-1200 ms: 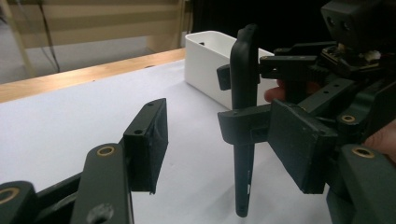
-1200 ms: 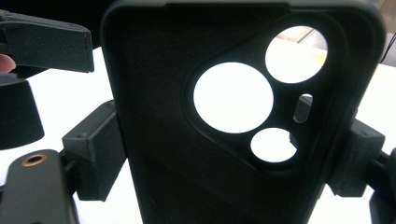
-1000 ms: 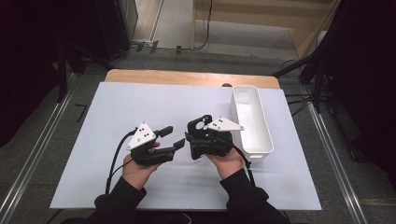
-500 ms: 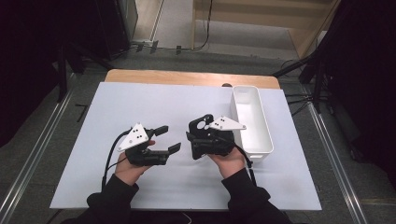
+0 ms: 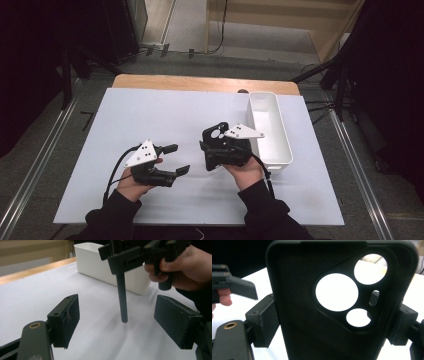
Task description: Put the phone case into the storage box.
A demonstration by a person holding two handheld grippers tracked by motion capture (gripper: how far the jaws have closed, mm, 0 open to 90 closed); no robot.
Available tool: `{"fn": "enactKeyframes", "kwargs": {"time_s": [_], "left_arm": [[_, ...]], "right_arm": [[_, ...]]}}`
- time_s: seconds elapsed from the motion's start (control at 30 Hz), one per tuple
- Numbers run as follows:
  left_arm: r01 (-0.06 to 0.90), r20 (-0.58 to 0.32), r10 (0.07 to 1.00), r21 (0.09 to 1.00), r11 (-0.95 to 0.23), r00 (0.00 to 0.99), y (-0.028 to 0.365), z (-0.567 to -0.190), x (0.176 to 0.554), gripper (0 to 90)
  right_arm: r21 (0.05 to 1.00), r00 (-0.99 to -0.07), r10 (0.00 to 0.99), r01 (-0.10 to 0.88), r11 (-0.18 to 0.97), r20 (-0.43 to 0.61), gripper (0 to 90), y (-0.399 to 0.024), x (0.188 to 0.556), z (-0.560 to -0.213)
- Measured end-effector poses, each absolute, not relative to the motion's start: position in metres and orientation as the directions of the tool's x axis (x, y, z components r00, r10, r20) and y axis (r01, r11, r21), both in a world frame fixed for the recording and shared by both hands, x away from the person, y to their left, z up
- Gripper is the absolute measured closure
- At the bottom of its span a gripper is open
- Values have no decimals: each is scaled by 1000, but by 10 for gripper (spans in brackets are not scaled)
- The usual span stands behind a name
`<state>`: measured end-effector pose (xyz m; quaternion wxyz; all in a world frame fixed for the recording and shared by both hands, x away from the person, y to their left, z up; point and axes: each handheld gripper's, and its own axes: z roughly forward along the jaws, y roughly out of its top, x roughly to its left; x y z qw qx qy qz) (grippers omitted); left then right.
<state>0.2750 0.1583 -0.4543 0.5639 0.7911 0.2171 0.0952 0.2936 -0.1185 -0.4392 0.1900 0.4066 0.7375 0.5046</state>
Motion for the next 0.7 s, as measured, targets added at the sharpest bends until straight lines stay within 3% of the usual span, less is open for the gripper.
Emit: {"fn": "enactKeyframes", "kwargs": {"time_s": [0.7], "left_arm": [[297,-143,516,927,-229,844,198,-464,265,206]], "right_arm": [[900,-617,777,401,171,127,131,-121,300,-431]]}}
